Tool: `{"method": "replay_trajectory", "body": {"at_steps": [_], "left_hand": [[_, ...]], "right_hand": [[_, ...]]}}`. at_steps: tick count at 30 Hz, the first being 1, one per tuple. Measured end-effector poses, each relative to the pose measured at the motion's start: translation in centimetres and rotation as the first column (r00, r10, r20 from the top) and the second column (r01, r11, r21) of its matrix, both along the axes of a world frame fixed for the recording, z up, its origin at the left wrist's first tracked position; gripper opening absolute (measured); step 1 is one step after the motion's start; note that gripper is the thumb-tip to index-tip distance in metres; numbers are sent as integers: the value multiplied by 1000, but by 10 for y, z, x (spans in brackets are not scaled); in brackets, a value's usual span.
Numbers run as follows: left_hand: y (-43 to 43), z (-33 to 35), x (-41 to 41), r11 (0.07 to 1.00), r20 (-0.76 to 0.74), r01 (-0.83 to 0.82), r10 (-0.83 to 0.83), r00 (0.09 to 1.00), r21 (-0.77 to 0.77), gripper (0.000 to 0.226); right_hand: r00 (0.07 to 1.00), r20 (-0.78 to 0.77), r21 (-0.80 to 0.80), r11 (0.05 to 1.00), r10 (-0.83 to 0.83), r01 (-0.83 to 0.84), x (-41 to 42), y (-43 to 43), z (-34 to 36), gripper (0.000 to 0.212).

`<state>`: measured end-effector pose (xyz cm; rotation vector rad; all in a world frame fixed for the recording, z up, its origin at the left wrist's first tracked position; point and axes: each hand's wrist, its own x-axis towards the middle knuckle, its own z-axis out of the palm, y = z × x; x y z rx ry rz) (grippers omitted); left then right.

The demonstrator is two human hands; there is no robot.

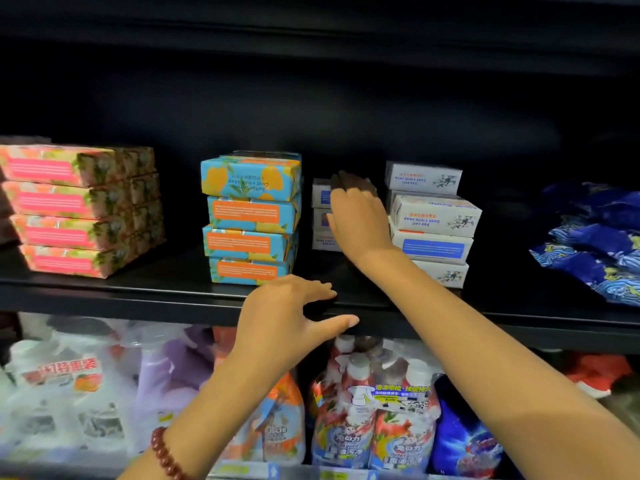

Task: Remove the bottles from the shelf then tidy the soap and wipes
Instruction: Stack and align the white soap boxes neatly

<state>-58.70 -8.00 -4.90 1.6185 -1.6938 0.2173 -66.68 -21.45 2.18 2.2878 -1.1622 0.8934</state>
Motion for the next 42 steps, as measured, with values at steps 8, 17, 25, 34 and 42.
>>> {"method": "replay_trajectory", "body": {"at_steps": [8,17,25,34,42], "left_hand": [[-3,-4,1,1000,3,19,-19,1000,-16,50],[-4,-6,0,996,-1,42,-42,999,-83,51],[-3,0,0,998,75,36,-33,997,-44,49],[-55,41,-20,982,119,68,-47,992,-179,42],[-129,46,-19,986,245,-140,113,963,95,38]], "right_hand": [[964,262,61,996,45,-63,1,-18,-2,18],[972,221,-132,990,77,-48,-3,5,-1,30],[749,590,-174,954,300,-245,-36,43,19,37],[727,619,-182,954,299,-237,-152,81,30,17],[702,691,-116,985,171,-125,-211,81,-1,36]]}}
